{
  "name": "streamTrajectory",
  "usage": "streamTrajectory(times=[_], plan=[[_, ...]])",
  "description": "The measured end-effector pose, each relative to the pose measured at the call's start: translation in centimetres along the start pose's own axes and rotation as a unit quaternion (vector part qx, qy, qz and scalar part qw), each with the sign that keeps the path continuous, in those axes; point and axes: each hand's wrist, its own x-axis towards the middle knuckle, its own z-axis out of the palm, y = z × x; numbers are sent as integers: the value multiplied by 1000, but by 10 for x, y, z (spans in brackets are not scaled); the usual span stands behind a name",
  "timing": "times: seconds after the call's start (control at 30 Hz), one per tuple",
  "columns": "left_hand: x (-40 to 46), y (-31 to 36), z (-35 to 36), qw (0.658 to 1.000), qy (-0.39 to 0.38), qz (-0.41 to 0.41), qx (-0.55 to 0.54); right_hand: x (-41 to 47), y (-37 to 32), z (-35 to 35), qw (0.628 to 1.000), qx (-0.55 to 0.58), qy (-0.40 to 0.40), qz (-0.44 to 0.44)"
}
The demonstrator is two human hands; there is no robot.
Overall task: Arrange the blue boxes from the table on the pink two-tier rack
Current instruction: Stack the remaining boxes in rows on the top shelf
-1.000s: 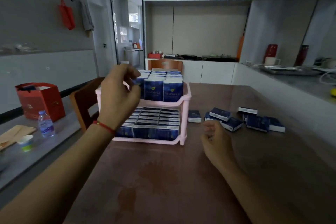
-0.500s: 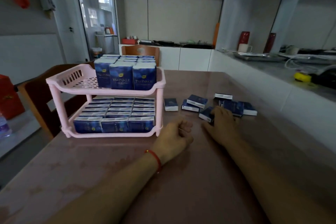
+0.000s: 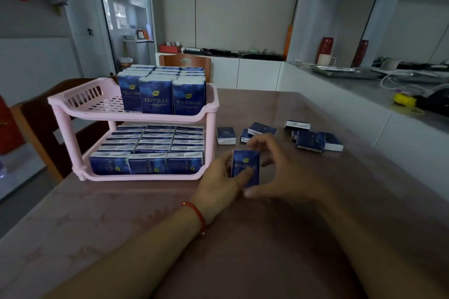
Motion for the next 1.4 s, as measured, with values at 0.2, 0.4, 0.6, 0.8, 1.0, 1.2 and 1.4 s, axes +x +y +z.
streamTrajectory(times=[0.2,0.4,0.6,0.8,1.0,1.2,1.4], plan=[[-4,-3,-3,994,29,34,102,23,56,17,975,-25,194,106],[-6,-2,-8,989,58,43,126,64,94,11,928,-300,192,113],[-11,3,-3,983,54,82,156,74,118,16,942,-265,181,99],[-14,8,-3,981,41,101,163,69,105,17,937,-240,235,93],[-16,7,-8,988,40,65,131,35,61,-16,956,8,257,141],[-16,12,-6,998,2,22,62,-28,9,-54,977,163,60,120],[-30,36,-3,992,-101,-10,-80,-45,-29,-35,995,27,59,73]])
